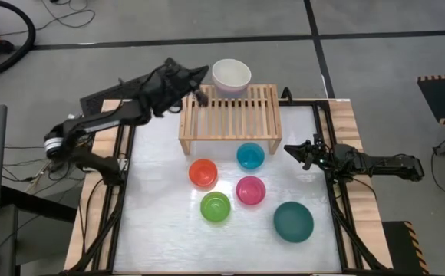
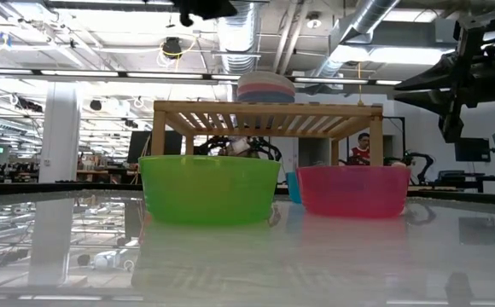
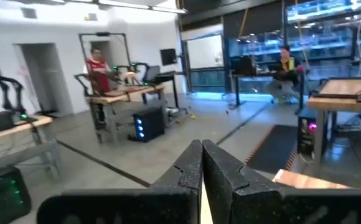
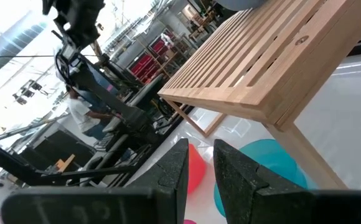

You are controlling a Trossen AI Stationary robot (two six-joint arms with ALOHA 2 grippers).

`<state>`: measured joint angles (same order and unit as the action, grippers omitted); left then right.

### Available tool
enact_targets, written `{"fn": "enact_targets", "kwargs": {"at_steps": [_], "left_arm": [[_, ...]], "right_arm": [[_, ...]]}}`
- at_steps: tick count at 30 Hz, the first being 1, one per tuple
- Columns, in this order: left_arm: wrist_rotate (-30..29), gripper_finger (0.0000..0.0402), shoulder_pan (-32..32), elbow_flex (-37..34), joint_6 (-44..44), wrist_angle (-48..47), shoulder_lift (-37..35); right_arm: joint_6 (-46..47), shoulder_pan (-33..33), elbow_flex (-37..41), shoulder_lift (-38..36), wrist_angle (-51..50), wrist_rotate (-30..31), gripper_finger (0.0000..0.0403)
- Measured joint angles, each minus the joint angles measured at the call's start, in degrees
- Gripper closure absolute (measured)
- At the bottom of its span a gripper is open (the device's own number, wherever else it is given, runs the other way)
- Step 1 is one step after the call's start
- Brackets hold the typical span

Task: Place and stack bowls onto a shelf
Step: Stack the white bowl on top of the pink bowl on the shelf

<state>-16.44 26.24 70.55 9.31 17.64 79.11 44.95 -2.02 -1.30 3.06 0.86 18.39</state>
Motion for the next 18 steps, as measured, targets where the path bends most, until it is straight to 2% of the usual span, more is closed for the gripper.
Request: {"fn": "enact_targets", "kwargs": {"at_steps": [6,10,15,18], "left_arm": [[3.56,0.0401,3.55,4.94,-1.61,-2.19,8.72],[9.97,0.0401,6.61,5.11,-6.60,-2.71,11.57],[7.17,0.0401,7.02,5.11,-4.18,-4.58,11.99],[7.80,0.0401,7.10,3.59,-4.30,-5.73,11.90]], "right_arm": [[0.50,0.00,0.00,-0.01,0.00,0.00,0.0300],[0.74,0.00,0.00,-0.01,0.00,-0.04,0.0300],[1.09,0.00,0.00,-0.01,0.00,-0.09,0.0300],[1.07,0.00,0.00,-0.01,0.00,-0.07,0.0300]]}}
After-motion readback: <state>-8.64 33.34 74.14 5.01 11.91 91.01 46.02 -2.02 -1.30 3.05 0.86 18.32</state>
